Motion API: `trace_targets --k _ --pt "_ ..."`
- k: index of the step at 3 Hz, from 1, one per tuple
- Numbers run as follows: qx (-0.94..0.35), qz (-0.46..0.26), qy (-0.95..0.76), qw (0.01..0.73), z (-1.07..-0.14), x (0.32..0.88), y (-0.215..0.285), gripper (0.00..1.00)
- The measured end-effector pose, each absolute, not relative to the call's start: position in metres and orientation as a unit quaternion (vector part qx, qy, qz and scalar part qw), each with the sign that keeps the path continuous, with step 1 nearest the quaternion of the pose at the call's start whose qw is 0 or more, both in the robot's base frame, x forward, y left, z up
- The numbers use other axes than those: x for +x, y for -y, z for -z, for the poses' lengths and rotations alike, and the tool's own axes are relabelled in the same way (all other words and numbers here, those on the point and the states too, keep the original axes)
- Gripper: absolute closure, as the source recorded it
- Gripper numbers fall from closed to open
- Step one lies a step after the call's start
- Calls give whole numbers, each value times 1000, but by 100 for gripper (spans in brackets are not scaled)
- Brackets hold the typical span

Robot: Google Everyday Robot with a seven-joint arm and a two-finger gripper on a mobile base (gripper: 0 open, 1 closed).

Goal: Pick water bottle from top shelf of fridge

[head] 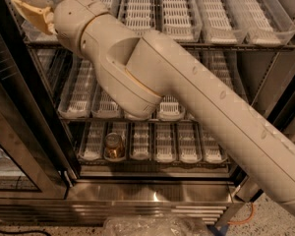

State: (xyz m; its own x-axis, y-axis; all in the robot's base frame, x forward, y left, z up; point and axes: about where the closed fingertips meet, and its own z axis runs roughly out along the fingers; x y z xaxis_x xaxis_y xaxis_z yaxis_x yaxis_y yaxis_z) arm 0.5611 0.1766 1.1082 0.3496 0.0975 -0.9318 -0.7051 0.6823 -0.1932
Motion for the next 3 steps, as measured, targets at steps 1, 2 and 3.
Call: trace_targets --k 1,2,3 --pt "-301 -265 -494 771 -1104 551 -175 100" --pt "-307 -270 -486 772 -1094 536 -173 100" --pt "-310 -268 -477 777 -1085 514 -162 100"
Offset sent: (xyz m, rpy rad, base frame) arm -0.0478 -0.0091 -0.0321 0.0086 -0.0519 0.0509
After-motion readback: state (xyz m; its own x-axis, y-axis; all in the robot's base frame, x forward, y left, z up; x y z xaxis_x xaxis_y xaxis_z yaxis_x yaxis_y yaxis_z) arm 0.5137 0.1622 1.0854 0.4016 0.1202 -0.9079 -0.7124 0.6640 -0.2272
